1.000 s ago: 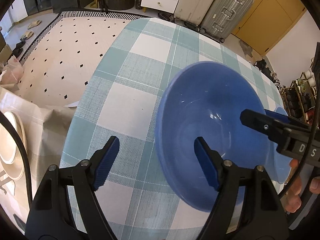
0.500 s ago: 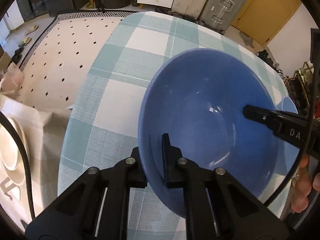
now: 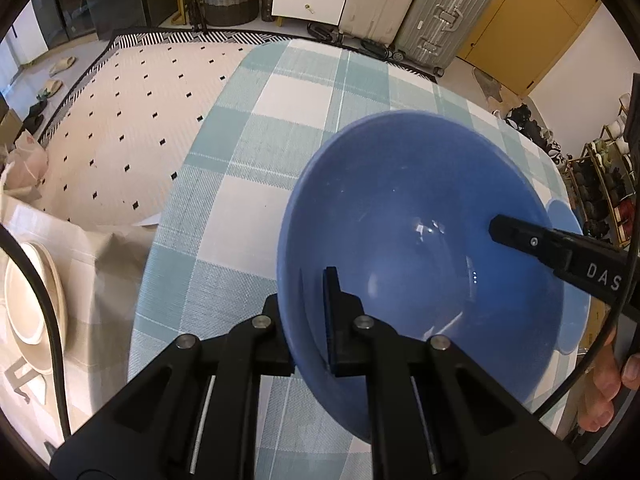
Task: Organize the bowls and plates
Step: 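Lift the blue bowl with both grippers and carry it over the other blue bowl, then lower the held blue bowl into the other blue bowl with both grippers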
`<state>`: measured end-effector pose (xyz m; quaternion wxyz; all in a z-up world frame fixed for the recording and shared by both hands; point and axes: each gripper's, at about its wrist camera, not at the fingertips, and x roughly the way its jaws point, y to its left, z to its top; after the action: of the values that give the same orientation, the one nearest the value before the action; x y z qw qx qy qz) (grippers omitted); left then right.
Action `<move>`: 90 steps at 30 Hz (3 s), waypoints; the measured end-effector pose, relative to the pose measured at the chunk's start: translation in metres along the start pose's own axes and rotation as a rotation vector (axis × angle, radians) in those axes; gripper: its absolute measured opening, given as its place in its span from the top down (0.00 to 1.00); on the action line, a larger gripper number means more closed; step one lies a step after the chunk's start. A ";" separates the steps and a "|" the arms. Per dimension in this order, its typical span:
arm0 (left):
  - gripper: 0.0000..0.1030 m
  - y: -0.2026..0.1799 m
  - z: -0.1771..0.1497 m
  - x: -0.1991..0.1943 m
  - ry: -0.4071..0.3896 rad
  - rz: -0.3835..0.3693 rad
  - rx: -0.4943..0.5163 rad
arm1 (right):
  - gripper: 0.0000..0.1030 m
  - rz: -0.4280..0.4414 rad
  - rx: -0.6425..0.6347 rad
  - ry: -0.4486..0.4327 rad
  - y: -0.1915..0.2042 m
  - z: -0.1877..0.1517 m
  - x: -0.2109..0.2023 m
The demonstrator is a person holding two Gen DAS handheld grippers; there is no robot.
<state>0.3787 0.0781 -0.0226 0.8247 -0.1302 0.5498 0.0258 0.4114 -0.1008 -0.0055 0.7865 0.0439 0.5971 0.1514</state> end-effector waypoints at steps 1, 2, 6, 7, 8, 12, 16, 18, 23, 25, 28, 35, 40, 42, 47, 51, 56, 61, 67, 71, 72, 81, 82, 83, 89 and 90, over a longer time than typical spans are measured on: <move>0.93 -0.001 0.000 -0.004 -0.005 -0.001 0.002 | 0.90 -0.001 0.000 -0.007 0.001 0.000 -0.005; 0.93 -0.002 0.001 -0.008 -0.009 -0.002 0.005 | 0.90 -0.002 -0.002 -0.013 0.002 0.000 -0.010; 0.93 -0.012 0.002 -0.025 -0.028 -0.005 0.024 | 0.90 0.004 0.000 -0.044 0.002 -0.002 -0.033; 0.93 -0.016 0.003 -0.030 -0.032 -0.007 0.032 | 0.90 -0.001 -0.001 -0.051 0.001 -0.003 -0.040; 0.93 -0.020 0.003 -0.035 -0.039 -0.009 0.038 | 0.90 -0.004 0.000 -0.057 0.000 -0.004 -0.045; 0.93 -0.039 0.005 -0.056 -0.064 -0.010 0.065 | 0.90 -0.004 0.012 -0.084 -0.009 -0.008 -0.068; 0.93 -0.066 0.006 -0.074 -0.083 -0.013 0.103 | 0.90 -0.007 0.029 -0.117 -0.023 -0.015 -0.095; 0.93 -0.082 0.005 -0.083 -0.092 -0.017 0.120 | 0.90 -0.006 0.043 -0.132 -0.032 -0.018 -0.109; 0.93 -0.124 0.003 -0.099 -0.111 -0.037 0.162 | 0.90 -0.014 0.080 -0.173 -0.058 -0.027 -0.143; 0.93 -0.139 0.001 -0.102 -0.111 -0.047 0.178 | 0.90 -0.020 0.096 -0.185 -0.071 -0.032 -0.155; 0.93 -0.164 -0.003 -0.105 -0.114 -0.057 0.202 | 0.90 -0.025 0.121 -0.197 -0.090 -0.039 -0.167; 0.93 -0.213 -0.011 -0.097 -0.103 -0.071 0.251 | 0.90 -0.039 0.177 -0.198 -0.132 -0.054 -0.172; 0.93 -0.232 -0.017 -0.085 -0.093 -0.077 0.267 | 0.90 -0.042 0.205 -0.182 -0.153 -0.060 -0.159; 0.93 -0.238 -0.019 -0.078 -0.087 -0.076 0.275 | 0.90 -0.045 0.212 -0.176 -0.158 -0.060 -0.152; 0.93 -0.240 -0.022 -0.062 -0.069 -0.075 0.279 | 0.90 -0.045 0.223 -0.165 -0.167 -0.061 -0.138; 0.93 -0.236 -0.022 -0.050 -0.065 -0.083 0.283 | 0.90 -0.048 0.223 -0.156 -0.169 -0.063 -0.129; 0.93 -0.233 -0.022 -0.037 -0.065 -0.091 0.289 | 0.90 -0.064 0.224 -0.156 -0.174 -0.063 -0.120; 0.93 -0.234 -0.024 -0.027 -0.065 -0.099 0.298 | 0.90 -0.065 0.234 -0.150 -0.182 -0.068 -0.113; 0.93 -0.235 -0.028 -0.014 -0.052 -0.101 0.312 | 0.90 -0.086 0.227 -0.144 -0.187 -0.072 -0.106; 0.93 -0.237 -0.031 -0.009 -0.043 -0.097 0.321 | 0.90 -0.085 0.231 -0.144 -0.191 -0.073 -0.104; 0.93 -0.237 -0.032 -0.008 -0.043 -0.099 0.320 | 0.90 -0.087 0.230 -0.143 -0.191 -0.073 -0.104; 0.93 -0.235 -0.033 -0.007 -0.037 -0.098 0.320 | 0.90 -0.084 0.233 -0.137 -0.193 -0.075 -0.102; 0.93 -0.235 -0.033 -0.007 -0.036 -0.097 0.322 | 0.90 -0.085 0.234 -0.138 -0.193 -0.075 -0.103; 0.92 -0.234 -0.033 -0.006 -0.034 -0.093 0.324 | 0.90 -0.087 0.234 -0.139 -0.194 -0.075 -0.103; 0.87 -0.232 -0.033 -0.010 -0.034 -0.087 0.316 | 0.90 -0.098 0.243 -0.149 -0.198 -0.078 -0.111; 0.87 -0.231 -0.033 -0.011 -0.034 -0.085 0.317 | 0.90 -0.100 0.244 -0.150 -0.199 -0.078 -0.113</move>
<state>0.3877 -0.1521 0.0184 0.8445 -0.0209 0.5269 -0.0940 0.3467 -0.3312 0.0278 0.8243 0.1206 0.5520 0.0346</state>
